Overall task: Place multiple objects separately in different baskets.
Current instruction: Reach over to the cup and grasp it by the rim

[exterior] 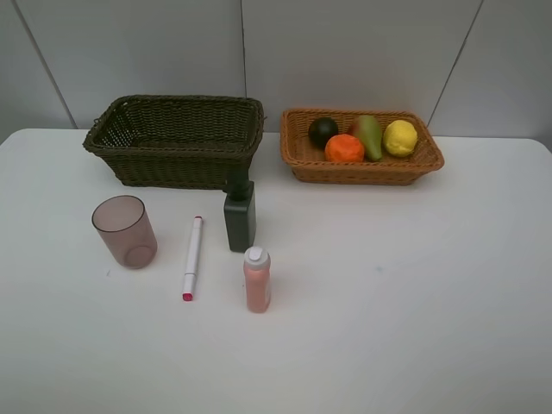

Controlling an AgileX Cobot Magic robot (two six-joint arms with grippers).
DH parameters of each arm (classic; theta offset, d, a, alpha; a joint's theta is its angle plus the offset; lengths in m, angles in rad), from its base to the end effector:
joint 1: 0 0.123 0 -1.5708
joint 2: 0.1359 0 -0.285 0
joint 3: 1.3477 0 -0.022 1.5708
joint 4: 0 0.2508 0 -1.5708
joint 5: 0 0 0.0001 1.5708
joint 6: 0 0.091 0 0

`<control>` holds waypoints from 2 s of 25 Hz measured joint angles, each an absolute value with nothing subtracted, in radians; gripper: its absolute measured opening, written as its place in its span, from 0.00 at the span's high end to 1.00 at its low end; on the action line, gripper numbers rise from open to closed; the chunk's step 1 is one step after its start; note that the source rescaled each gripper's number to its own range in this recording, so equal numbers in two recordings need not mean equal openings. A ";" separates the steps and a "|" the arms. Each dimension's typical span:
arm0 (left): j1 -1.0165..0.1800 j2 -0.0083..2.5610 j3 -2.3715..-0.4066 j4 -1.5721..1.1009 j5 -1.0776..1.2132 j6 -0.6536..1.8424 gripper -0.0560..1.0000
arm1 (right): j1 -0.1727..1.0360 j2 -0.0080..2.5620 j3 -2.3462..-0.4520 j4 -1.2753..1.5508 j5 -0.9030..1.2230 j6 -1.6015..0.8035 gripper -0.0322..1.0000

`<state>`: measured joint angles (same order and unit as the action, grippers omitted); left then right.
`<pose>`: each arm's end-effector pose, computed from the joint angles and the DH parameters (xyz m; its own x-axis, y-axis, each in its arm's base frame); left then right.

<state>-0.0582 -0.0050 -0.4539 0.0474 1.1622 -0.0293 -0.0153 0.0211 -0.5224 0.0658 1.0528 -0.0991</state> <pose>-0.0053 0.0043 0.2567 -0.5768 0.0231 -0.8166 0.0166 0.9997 0.0166 -0.0038 0.0053 0.2844 -0.4435 -0.0596 -0.8943 -0.0654 0.9973 -0.0340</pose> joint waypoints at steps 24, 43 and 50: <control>-0.058 -0.005 -0.454 0.060 1.162 -0.029 0.00 | -0.015 -0.003 -0.517 0.051 1.052 -0.066 0.02; -0.058 -0.005 -0.454 0.063 1.162 -0.022 0.00 | -0.015 -0.003 -0.517 0.051 1.052 -0.063 0.02; -0.058 0.101 -0.507 0.057 1.162 -0.022 0.00 | -0.015 -0.003 -0.517 0.051 1.052 -0.063 0.02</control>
<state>-0.0582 0.1009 -0.5068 0.0571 1.1624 -0.0218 -0.0153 -0.0029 -0.5170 0.0507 1.0521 -0.0633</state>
